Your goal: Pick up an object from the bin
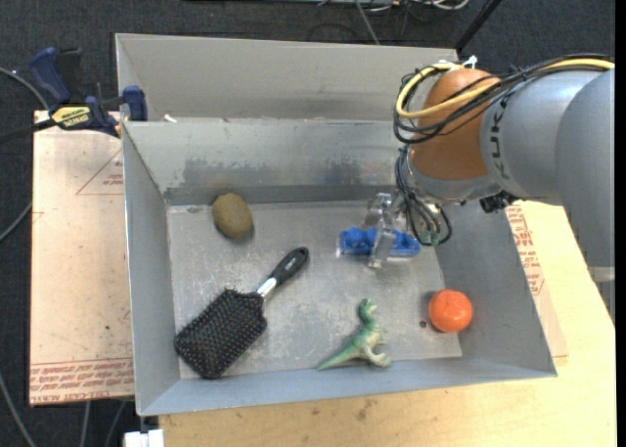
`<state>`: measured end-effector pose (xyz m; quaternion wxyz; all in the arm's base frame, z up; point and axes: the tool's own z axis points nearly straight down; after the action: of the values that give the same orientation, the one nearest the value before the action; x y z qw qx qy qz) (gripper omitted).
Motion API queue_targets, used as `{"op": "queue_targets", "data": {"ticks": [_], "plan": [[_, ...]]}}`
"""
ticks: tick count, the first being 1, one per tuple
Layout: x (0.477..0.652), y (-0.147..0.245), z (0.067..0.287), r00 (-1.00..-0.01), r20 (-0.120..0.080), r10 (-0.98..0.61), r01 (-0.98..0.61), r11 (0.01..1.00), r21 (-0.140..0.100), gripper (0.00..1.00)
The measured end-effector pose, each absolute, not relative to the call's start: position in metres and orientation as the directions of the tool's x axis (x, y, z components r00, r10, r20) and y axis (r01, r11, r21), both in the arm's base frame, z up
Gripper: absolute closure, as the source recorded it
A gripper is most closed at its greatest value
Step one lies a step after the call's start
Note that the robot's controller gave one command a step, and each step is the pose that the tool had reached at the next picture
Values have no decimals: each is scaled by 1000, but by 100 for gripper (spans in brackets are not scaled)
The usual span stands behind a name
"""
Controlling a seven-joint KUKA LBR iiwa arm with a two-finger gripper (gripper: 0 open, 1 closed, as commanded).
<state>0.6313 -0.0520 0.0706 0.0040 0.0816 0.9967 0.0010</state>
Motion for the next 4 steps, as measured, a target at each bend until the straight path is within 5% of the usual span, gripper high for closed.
{"op": "queue_targets", "data": {"ticks": [4], "plan": [[632,-52,115,-987,-7,162,162,987,2,100]]}}
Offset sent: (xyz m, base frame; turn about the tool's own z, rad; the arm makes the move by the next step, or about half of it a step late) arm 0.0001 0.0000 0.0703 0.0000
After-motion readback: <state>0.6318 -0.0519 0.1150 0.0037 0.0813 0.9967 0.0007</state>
